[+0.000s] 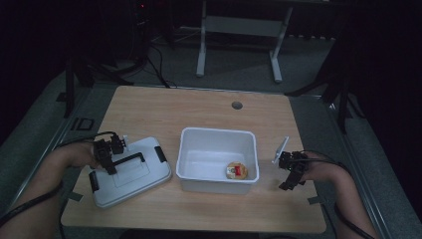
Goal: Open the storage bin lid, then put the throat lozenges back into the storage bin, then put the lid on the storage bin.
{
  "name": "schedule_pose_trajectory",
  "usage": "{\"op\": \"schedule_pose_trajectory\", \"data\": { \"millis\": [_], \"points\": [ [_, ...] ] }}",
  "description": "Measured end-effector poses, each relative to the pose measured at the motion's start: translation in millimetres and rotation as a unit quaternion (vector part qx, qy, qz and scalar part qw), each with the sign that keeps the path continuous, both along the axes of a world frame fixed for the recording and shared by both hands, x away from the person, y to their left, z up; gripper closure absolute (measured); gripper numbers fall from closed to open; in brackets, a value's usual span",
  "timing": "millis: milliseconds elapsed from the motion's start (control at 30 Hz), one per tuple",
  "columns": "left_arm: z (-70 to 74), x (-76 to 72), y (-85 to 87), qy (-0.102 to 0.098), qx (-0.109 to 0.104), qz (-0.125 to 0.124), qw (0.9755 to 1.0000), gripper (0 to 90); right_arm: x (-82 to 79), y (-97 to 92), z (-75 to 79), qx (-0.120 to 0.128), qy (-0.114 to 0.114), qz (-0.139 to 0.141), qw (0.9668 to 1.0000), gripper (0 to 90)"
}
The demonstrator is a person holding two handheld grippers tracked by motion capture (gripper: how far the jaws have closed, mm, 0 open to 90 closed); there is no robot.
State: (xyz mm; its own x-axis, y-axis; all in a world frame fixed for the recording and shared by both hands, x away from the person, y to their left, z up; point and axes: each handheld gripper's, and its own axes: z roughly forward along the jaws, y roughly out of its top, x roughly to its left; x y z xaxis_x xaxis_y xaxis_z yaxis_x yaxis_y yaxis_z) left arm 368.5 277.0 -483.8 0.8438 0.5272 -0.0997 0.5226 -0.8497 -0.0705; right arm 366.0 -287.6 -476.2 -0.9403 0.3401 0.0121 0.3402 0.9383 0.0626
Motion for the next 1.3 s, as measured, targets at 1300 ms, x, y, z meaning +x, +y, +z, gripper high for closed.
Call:
{"op": "schedule_pose_trajectory", "data": {
  "millis": [1300],
  "points": [
    [59.6, -11.6, 2.6, -0.014, -0.021, -0.027, 0.9993, 83.5, -1.7, -1.1, -2.8, 0.007, 0.004, 0.002, 1.0000, 13.9]
  ]
}}
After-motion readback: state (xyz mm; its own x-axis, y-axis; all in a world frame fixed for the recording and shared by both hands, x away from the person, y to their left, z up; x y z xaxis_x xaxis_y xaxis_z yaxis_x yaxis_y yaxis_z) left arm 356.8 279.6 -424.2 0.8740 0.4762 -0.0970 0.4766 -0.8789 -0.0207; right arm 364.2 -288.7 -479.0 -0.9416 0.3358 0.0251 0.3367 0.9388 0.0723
